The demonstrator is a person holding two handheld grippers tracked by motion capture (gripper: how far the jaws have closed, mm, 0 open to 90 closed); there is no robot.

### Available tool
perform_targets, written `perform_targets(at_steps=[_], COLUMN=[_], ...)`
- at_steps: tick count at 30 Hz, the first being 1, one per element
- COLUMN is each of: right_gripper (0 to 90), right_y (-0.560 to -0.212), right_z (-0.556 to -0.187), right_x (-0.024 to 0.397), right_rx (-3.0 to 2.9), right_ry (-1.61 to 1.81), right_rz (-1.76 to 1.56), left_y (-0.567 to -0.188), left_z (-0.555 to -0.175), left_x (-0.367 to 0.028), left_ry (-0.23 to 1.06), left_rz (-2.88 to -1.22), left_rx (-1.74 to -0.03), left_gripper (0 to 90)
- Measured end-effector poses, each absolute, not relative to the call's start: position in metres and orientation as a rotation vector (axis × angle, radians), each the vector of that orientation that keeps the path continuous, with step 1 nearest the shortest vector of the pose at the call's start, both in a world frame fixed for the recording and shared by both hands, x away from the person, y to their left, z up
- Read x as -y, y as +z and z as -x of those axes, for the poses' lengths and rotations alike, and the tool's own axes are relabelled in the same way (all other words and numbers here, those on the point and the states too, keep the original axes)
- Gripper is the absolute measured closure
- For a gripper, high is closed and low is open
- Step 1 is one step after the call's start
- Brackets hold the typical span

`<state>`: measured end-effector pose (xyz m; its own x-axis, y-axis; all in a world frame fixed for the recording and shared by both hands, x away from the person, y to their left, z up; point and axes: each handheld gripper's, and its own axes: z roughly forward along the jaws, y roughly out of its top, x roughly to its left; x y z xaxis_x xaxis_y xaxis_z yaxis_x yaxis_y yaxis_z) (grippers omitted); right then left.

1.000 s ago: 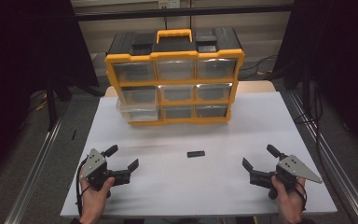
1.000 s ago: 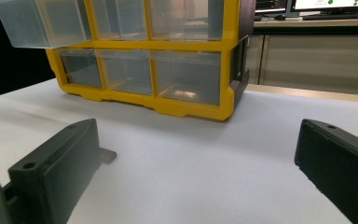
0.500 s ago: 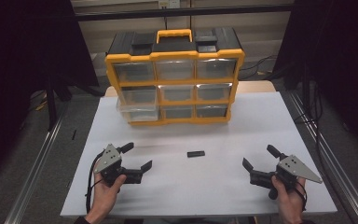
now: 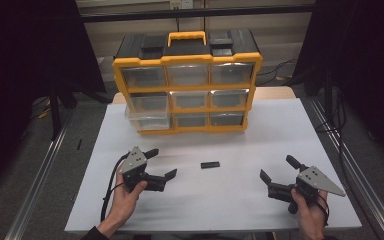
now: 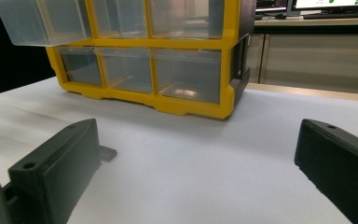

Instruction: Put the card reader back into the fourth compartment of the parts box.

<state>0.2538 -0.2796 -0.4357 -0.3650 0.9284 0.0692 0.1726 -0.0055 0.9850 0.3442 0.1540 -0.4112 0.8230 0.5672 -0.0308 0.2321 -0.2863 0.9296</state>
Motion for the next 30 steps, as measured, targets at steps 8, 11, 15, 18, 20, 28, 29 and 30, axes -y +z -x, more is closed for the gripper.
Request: perform_targets(at_steps=[8, 11, 15, 18, 20, 28, 29, 30], right_gripper=[0.0, 0.0, 0.0, 0.0, 0.0, 0.0, 0.0, 0.0], right_y=[-0.435, -0.435, -0.435, -0.435, -0.435, -0.435, -0.435, -0.435], right_z=[-0.254, -0.254, -0.254, -0.254, -0.254, -0.254, -0.254, -0.254], right_x=[0.279, 0.279, 0.279, 0.279, 0.279, 0.279, 0.279, 0.279], right_rx=[-1.609, -1.604, -1.605, -1.615, -1.612, -1.615, -1.614, -1.614], right_ry=[1.432, 1.435, 1.437, 1.435, 1.434, 1.433, 1.433, 1.433], right_rz=[-1.154, -1.159, -1.156, -1.152, -1.152, -1.149, -1.151, -1.151], left_y=[-0.409, -0.413, -0.414, -0.414, -0.413, -0.416, -0.416, -0.415], left_z=[-0.35, -0.354, -0.357, -0.36, -0.363, -0.37, -0.371, -0.371], left_x=[-0.141, -0.137, -0.132, -0.127, -0.124, -0.112, -0.11, -0.109], left_ry=[0.294, 0.275, 0.229, 0.215, 0.213, 0.171, 0.165, 0.154], left_rz=[-1.88, -1.909, -1.93, -1.953, -1.961, -2.019, -2.027, -2.028], left_rx=[-0.583, -0.561, -0.52, -0.494, -0.483, -0.437, -0.432, -0.43], left_gripper=[5.8, 6.1, 6.1, 4.8, 4.7, 5.4, 5.3, 5.3])
